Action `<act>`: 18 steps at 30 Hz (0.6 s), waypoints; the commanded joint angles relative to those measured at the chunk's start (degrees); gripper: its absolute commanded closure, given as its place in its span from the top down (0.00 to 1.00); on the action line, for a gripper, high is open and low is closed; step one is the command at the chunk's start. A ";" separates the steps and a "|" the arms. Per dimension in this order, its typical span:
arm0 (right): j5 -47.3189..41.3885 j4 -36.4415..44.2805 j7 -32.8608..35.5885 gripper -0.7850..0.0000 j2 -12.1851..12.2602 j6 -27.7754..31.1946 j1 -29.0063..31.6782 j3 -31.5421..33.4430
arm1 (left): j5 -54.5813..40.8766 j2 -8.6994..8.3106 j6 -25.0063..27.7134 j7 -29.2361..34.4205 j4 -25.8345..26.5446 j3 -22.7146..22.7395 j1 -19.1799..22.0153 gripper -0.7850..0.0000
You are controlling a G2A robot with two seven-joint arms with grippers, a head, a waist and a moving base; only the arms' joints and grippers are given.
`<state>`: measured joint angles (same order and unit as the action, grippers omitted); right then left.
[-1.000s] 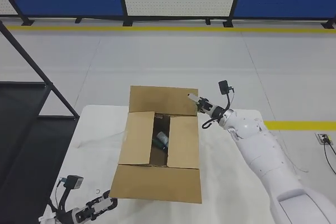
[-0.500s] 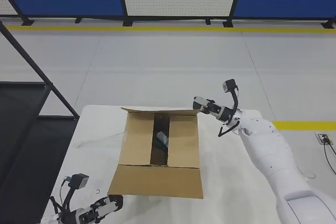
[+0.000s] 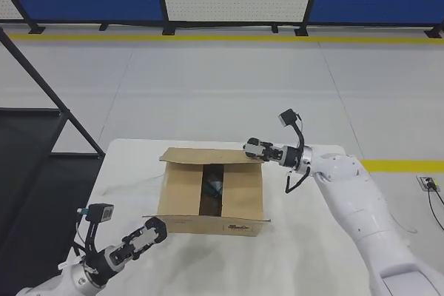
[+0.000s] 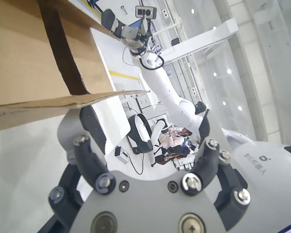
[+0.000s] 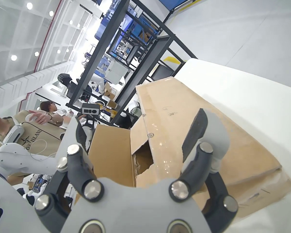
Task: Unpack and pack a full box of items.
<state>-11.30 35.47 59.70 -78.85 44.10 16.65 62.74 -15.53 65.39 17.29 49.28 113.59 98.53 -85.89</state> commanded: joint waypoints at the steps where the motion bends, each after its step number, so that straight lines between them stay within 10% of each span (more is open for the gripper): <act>1: -0.64 0.84 0.60 1.00 0.15 -1.31 0.44 0.15 | 0.54 0.07 -1.25 -2.21 -0.27 -1.43 1.70 1.00; 18: -0.93 2.14 -1.50 1.00 0.37 -6.78 1.28 0.33 | 2.07 0.12 -2.73 -4.50 -0.59 -2.51 2.95 1.00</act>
<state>-12.22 37.60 58.20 -78.48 37.32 17.93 63.07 -13.65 65.48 15.02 45.31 113.03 96.33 -82.93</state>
